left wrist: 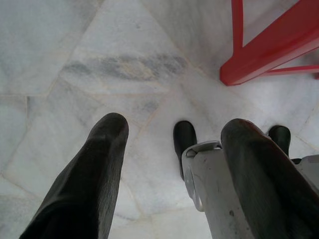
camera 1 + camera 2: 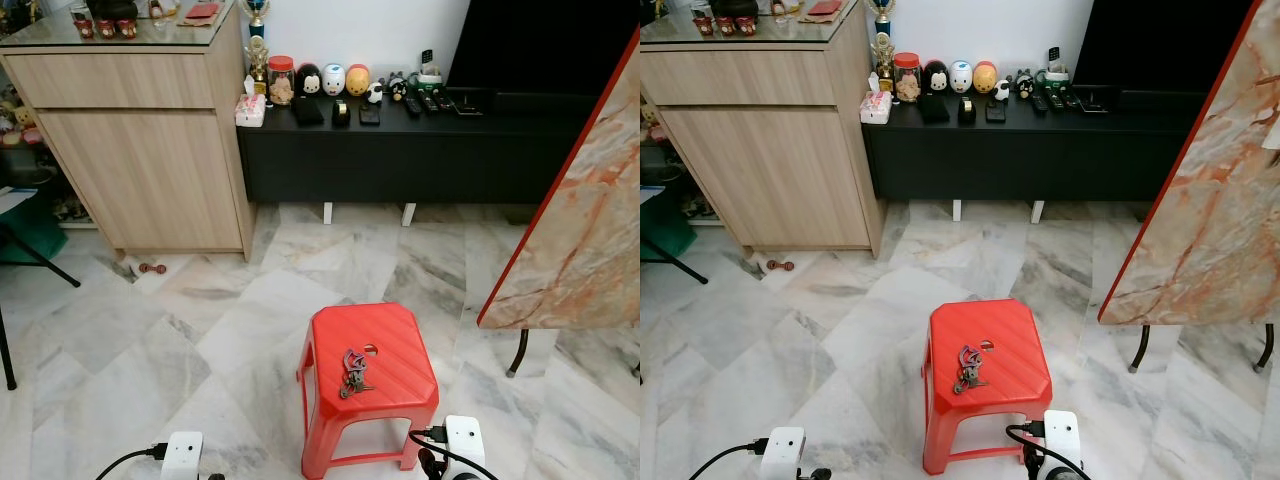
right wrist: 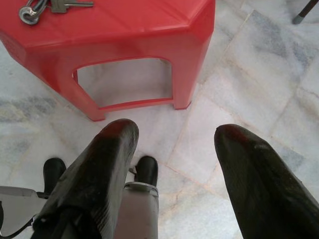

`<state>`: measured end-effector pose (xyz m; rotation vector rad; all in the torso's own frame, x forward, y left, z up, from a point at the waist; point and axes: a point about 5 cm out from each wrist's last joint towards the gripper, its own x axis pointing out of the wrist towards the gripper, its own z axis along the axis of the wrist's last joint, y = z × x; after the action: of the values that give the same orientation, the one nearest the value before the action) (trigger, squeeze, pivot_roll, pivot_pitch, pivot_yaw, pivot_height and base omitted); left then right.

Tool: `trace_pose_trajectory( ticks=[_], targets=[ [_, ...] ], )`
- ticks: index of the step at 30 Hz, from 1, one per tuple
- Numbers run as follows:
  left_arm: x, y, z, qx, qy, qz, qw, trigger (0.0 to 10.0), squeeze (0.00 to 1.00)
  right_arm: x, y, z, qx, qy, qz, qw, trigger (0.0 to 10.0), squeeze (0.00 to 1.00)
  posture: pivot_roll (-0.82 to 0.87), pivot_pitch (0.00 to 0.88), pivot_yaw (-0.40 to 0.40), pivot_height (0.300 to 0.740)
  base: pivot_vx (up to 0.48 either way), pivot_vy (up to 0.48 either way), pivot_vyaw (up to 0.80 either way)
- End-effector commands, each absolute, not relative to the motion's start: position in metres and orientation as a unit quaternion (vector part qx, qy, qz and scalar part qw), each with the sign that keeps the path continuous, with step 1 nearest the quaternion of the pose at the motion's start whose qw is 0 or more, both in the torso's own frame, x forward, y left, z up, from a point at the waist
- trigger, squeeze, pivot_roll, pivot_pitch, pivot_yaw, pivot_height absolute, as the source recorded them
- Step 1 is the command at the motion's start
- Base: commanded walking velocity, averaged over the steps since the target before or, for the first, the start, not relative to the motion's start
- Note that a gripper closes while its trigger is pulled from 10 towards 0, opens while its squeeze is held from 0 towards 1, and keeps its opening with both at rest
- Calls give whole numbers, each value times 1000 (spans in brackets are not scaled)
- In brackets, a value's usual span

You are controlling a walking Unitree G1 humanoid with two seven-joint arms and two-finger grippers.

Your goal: Hang keys on a hook

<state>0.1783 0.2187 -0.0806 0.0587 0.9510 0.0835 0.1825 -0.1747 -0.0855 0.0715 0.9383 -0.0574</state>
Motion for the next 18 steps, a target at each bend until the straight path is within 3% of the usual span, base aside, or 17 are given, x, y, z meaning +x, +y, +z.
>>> trace_pose_trajectory(
  ticks=[1,7,18],
  targets=[
    [175,218,-82,30,464,34,885,10000,0,182,-177,-85,27,450,-25,892,10000,0,83,0,-58,740,266,0,438],
    [175,218,-82,31,465,33,884,10000,0,182,-177,-85,25,450,-24,892,10000,0,85,0,-58,740,265,0,694],
    [174,217,-83,36,466,27,883,10000,0,181,-177,-86,32,451,-31,891,10000,0,83,0,-56,740,269,0,0]
  ],
)
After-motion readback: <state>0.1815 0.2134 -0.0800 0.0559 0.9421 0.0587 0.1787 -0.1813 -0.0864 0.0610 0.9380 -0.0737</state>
